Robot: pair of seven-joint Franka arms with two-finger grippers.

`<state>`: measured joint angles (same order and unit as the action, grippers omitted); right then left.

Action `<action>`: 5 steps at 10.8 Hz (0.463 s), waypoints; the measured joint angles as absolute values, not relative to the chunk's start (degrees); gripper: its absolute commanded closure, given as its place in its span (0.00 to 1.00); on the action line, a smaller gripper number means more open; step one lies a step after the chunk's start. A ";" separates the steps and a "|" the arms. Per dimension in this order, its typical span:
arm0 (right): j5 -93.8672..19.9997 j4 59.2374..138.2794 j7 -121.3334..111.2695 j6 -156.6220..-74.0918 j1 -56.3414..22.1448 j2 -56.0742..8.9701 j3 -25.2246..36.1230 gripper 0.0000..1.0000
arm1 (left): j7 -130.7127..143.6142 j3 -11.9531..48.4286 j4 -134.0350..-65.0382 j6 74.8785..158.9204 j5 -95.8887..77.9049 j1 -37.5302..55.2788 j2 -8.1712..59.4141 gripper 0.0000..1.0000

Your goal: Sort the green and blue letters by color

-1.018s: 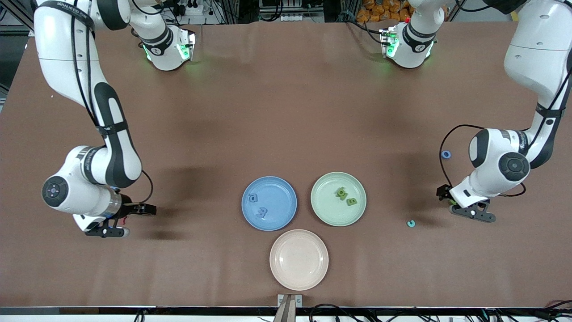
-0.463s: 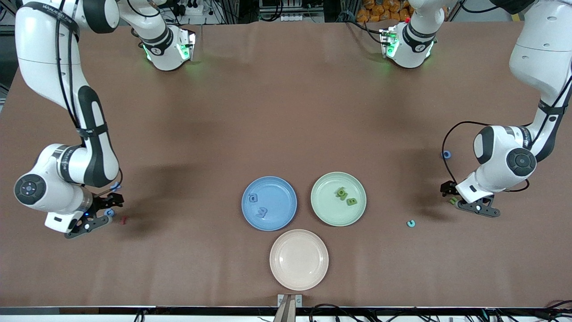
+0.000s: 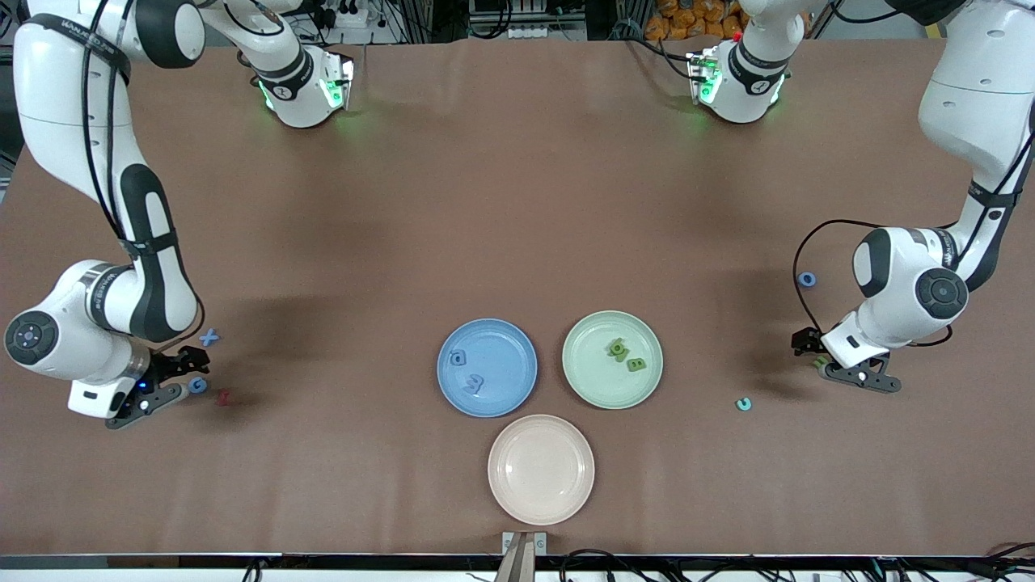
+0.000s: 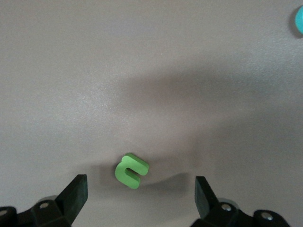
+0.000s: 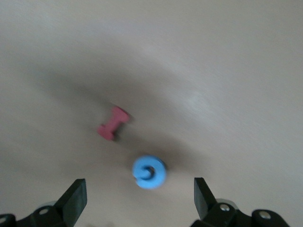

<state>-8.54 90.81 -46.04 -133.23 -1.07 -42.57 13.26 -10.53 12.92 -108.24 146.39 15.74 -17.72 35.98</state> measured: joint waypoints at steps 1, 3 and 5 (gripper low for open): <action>-10.64 90.81 -47.64 -133.25 -1.33 -42.88 12.90 0.00 | -10.53 12.88 -108.34 146.65 15.61 -17.86 36.10 0.00; -12.58 90.80 -50.59 -133.29 -1.36 -43.25 12.74 0.00 | -10.53 12.76 -108.58 147.51 15.55 -18.09 36.47 0.14; -12.64 90.78 -52.56 -133.50 -0.92 -43.97 12.80 0.00 | -10.53 12.70 -108.62 147.74 15.00 -18.10 36.77 0.54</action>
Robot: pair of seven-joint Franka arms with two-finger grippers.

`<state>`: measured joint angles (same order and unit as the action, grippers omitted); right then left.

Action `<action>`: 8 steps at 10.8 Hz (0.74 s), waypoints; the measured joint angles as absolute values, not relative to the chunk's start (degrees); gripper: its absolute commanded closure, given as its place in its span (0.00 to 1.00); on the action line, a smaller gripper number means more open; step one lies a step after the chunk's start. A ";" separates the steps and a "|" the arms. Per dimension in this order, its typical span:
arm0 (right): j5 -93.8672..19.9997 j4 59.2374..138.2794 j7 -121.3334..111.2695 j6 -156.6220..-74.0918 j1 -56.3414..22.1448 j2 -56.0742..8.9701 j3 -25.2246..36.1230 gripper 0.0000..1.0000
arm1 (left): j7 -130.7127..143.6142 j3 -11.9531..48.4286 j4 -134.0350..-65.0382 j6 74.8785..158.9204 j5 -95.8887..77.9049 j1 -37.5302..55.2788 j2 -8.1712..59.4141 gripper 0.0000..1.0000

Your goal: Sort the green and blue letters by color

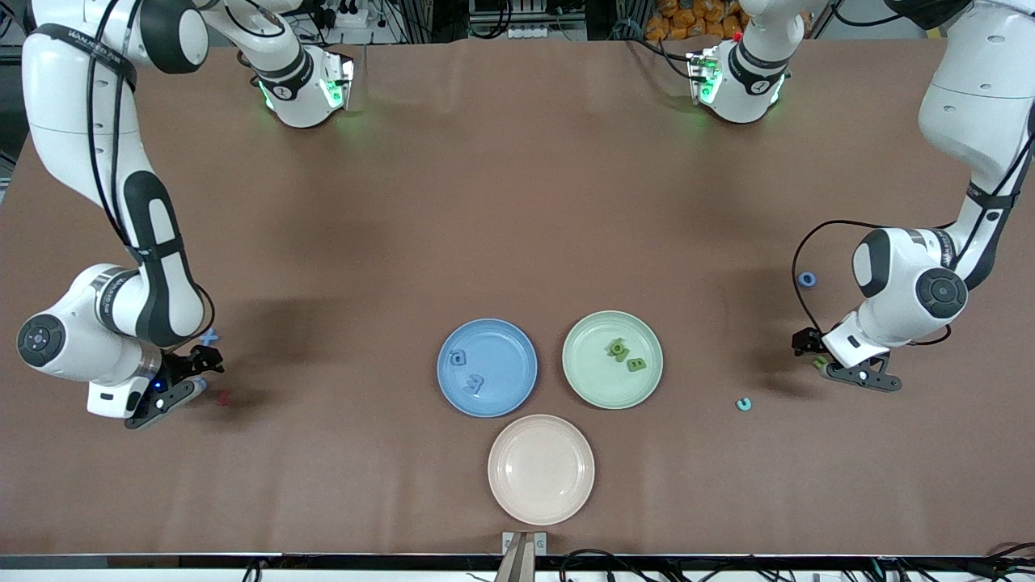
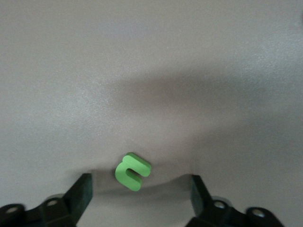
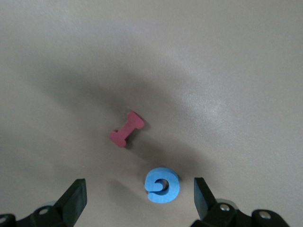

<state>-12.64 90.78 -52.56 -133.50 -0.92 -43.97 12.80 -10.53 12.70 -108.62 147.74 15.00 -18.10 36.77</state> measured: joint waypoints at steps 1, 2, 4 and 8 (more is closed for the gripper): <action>-12.66 90.75 -53.29 -133.74 -0.68 -44.39 12.86 0.00 | -10.53 12.70 -108.63 147.83 14.16 -18.10 36.92 0.78; -12.68 90.65 -53.79 -134.13 -0.42 -44.79 12.90 0.00 | -10.53 12.75 -108.57 147.92 13.68 -18.09 36.85 0.86; -12.76 90.51 -54.85 -134.79 -0.03 -45.51 12.90 0.00 | -10.53 12.73 -108.09 147.95 13.65 -18.10 36.78 0.87; -13.76 90.30 -55.31 -135.00 0.02 -46.08 12.83 0.84 | -10.54 12.78 -107.88 148.05 13.63 -17.96 36.66 0.90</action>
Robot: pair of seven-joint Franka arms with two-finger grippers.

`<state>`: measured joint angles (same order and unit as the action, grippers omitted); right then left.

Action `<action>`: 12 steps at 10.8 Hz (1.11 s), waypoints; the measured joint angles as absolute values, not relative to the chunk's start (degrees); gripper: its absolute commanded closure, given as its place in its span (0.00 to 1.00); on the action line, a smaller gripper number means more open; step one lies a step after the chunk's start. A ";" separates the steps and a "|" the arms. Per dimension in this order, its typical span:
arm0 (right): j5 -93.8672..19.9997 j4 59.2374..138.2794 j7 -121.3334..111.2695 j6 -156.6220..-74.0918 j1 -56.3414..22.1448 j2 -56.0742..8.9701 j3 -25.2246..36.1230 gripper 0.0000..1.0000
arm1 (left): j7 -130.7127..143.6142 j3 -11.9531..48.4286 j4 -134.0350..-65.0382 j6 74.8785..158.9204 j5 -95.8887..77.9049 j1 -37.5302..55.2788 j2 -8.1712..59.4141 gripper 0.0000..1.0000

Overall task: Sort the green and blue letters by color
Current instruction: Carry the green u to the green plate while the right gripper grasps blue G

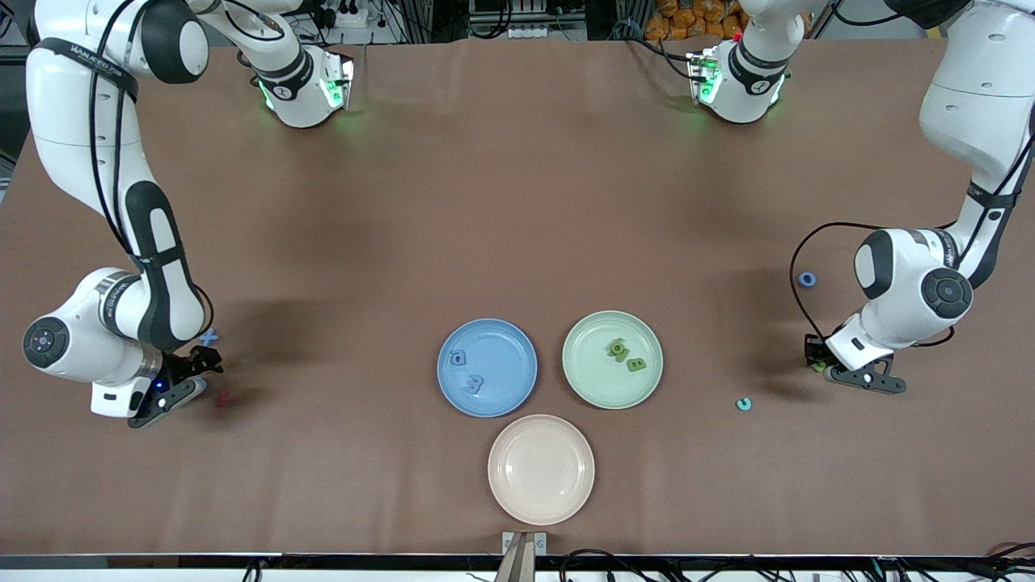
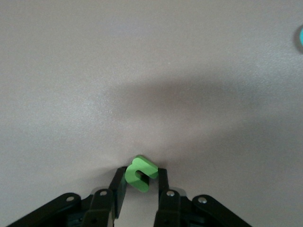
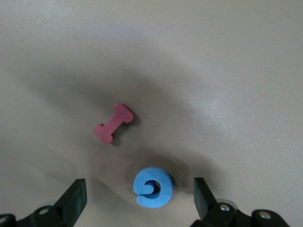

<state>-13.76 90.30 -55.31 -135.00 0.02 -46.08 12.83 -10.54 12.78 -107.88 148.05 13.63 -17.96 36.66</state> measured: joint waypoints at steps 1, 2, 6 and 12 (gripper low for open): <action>-14.94 90.20 -55.51 -135.03 0.02 -46.18 12.83 1.00 | -10.53 12.94 -107.56 148.24 13.58 -17.55 36.71 0.90; -15.66 90.10 -55.82 -135.09 0.02 -46.28 12.83 1.00 | -10.13 13.13 -106.63 148.00 12.36 -16.40 36.65 0.90; -18.14 89.46 -57.54 -135.87 0.34 -46.35 12.94 1.00 | 3.17 13.13 -102.54 142.89 5.42 -4.45 34.36 0.90; -18.55 88.60 -58.01 -135.85 -0.03 -46.37 12.46 1.00 | 30.95 11.78 -99.57 142.76 4.26 12.27 34.58 0.85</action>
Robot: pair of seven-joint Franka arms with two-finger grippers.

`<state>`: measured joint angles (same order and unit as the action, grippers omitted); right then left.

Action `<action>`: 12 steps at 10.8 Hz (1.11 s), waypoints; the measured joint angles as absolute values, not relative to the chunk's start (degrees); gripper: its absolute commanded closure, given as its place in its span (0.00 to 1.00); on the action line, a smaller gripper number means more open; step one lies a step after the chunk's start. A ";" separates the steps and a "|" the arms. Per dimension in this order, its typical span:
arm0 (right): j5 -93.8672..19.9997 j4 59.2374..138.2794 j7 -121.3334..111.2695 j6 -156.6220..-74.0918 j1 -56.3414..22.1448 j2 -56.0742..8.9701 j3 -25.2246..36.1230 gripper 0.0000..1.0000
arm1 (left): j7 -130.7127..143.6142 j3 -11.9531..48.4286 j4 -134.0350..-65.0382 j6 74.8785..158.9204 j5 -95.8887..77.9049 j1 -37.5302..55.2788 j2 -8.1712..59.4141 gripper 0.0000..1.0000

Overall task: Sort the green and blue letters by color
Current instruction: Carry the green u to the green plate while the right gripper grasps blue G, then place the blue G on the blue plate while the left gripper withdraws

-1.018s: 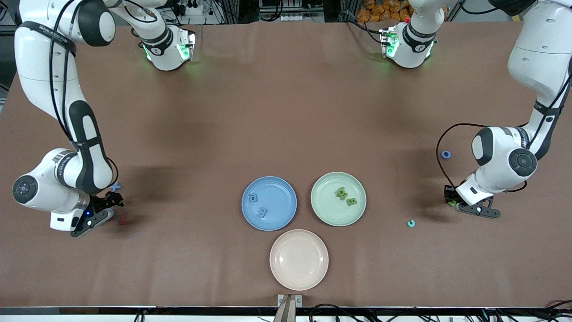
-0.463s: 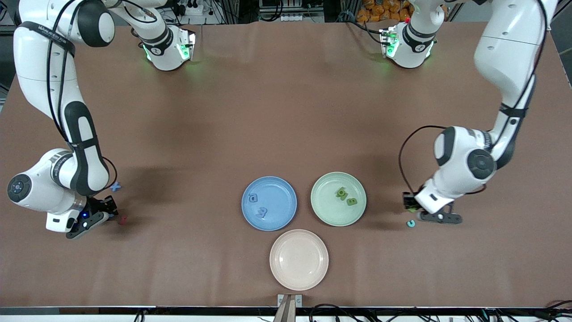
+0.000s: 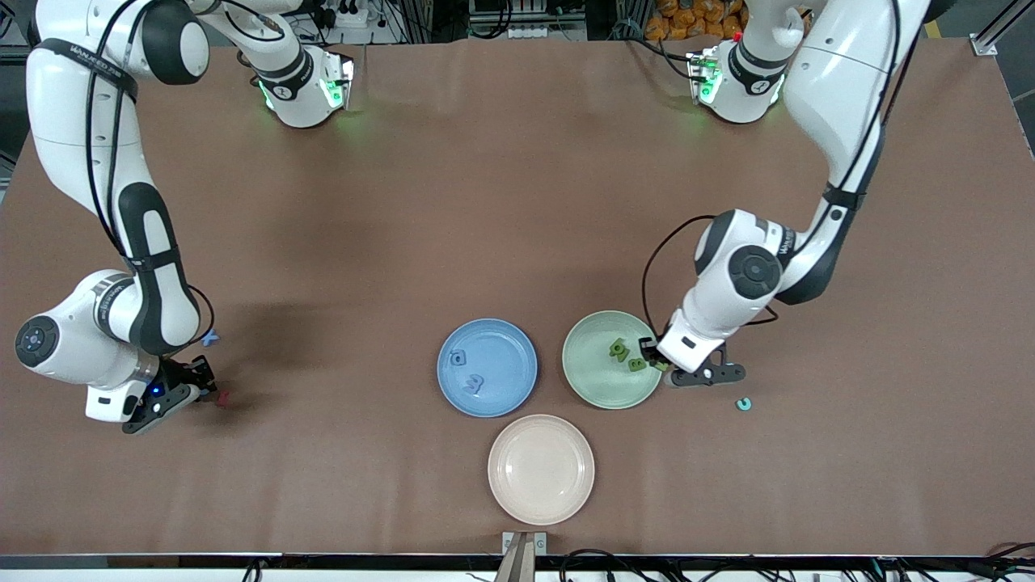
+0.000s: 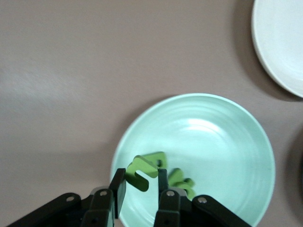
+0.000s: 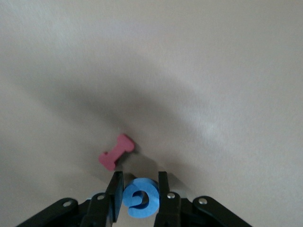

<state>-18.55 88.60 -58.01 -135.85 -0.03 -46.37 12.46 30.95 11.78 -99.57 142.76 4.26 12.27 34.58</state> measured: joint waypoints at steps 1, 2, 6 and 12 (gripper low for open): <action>-18.83 87.86 -57.61 -135.76 -0.37 -46.37 12.30 1.00 | 33.45 10.62 -99.19 142.71 3.08 14.83 34.79 0.17; -18.92 87.18 -56.56 -135.21 -1.03 -46.35 12.20 1.00 | 35.44 9.95 -99.00 142.69 2.03 16.76 35.03 0.00; -19.08 86.15 -43.02 -133.03 -7.11 -45.97 12.05 1.00 | 37.36 8.59 -98.28 141.49 3.66 18.59 35.47 0.00; -19.36 85.54 0.26 -132.95 -24.29 -45.71 11.68 1.00 | 17.99 9.68 -97.55 137.74 8.38 4.48 35.32 0.00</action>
